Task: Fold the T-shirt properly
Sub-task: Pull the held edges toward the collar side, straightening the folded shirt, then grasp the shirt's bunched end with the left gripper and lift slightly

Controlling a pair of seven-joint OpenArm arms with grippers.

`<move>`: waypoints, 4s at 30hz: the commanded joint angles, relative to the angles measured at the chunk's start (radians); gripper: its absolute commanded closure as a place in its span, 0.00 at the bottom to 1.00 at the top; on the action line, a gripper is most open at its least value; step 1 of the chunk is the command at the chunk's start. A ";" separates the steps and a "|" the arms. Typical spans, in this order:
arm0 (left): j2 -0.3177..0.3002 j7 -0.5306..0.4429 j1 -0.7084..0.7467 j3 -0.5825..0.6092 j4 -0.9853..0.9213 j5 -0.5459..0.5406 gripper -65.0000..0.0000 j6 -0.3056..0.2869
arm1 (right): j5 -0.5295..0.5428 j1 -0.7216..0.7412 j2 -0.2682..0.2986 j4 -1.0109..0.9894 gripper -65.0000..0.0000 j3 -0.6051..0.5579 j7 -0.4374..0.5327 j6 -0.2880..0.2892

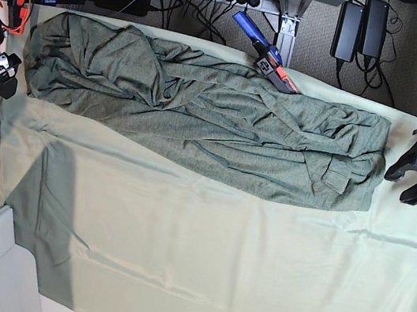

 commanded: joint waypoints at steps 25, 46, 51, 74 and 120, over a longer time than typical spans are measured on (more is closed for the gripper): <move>0.022 -0.025 0.038 -0.010 0.014 -0.029 0.40 -0.004 | -0.047 0.013 -0.089 0.009 1.00 -0.129 -0.014 0.000; 0.172 0.043 -0.013 -0.129 -0.191 -0.206 0.40 -0.004 | -0.032 -0.095 -0.091 0.009 1.00 -0.129 -0.018 0.000; 0.196 0.123 -0.010 -0.133 -0.200 -0.291 0.40 -0.004 | -0.032 -0.095 -0.091 0.009 1.00 -0.129 -0.018 0.000; 0.383 0.061 -0.013 -0.106 -0.235 -0.233 0.40 -0.004 | -0.032 -0.095 -0.091 0.009 1.00 -0.129 -0.020 0.000; 0.534 -0.048 -0.012 -0.093 -0.235 0.053 1.00 0.069 | -0.028 -0.095 -0.091 0.009 1.00 -0.129 -0.026 0.000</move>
